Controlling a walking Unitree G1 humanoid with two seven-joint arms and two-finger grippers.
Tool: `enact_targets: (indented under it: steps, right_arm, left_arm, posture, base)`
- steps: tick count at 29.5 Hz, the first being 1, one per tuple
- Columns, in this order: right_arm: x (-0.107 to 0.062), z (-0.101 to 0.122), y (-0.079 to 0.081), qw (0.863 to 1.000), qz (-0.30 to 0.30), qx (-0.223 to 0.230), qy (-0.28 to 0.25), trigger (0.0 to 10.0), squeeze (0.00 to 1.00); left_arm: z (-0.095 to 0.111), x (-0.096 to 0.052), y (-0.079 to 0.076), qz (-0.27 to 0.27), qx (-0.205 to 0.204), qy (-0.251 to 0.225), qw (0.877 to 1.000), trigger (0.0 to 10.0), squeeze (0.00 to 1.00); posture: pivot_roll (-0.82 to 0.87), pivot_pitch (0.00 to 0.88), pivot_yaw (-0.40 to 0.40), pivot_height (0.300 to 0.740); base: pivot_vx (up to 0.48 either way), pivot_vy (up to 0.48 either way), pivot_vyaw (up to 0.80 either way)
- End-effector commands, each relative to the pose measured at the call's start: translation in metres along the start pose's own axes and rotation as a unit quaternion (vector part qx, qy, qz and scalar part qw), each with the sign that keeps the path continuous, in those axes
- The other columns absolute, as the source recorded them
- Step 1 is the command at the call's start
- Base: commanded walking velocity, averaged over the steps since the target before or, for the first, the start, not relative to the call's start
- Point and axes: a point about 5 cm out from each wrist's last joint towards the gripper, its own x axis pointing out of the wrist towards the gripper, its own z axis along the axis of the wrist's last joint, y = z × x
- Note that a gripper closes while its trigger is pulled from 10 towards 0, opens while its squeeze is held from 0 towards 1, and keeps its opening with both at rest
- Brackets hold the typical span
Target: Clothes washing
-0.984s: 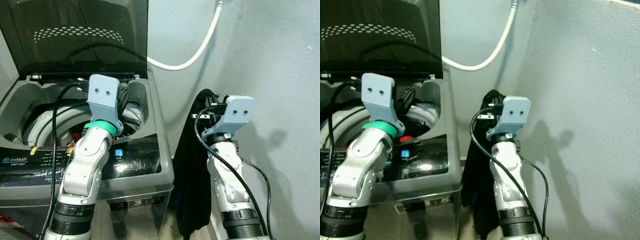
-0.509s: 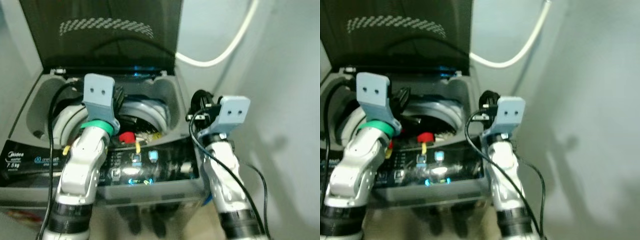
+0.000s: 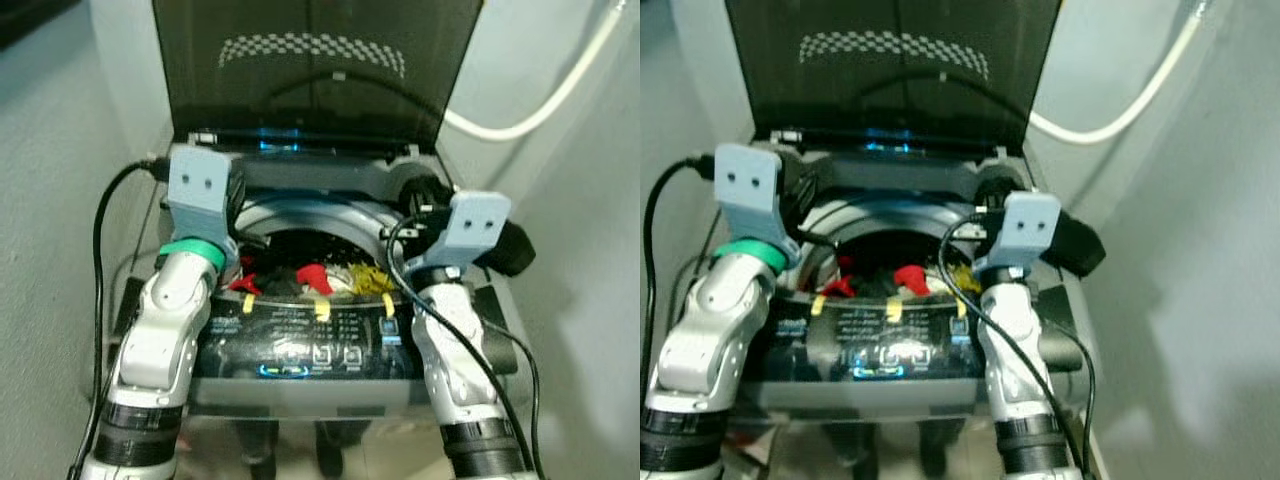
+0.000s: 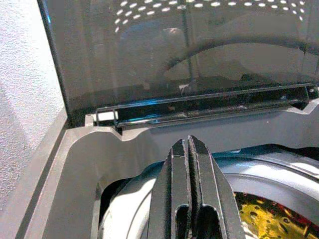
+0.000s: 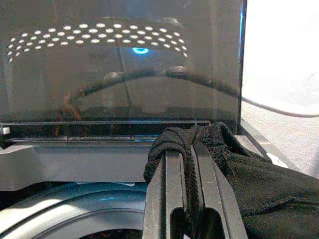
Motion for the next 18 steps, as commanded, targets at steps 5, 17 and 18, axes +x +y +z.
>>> enact_targets:
  steps: [5,17,18]
  right_arm:
    - [0.001,0.003,0.001,1.0,0.012,-0.012,-0.011,10.0,0.0]
    - [0.016,0.075,0.014,0.95,0.28,0.114,-0.08,10.0,0.0]
    - [0.013,0.08,0.017,0.938,0.312,0.125,-0.083,10.0,0.0]
  left_arm:
    - [-0.003,0.001,-0.007,-0.018,0.0,0.006,1.0,10.0,0.0]
    - [0.107,0.034,-0.012,-0.169,0.089,-0.222,0.956,10.0,0.0]
    - [0.116,0.037,-0.013,-0.18,0.097,-0.238,0.95,10.0,0.0]
  posture:
    - [0.15,0.0,0.012,0.74]
    - [0.15,0.0,0.009,0.74]
    - [0.15,0.0,0.009,0.74]
  base:
    - [0.0,0.0,0.0]
    - [0.0,0.0,0.0]
    - [0.0,0.0,0.0]
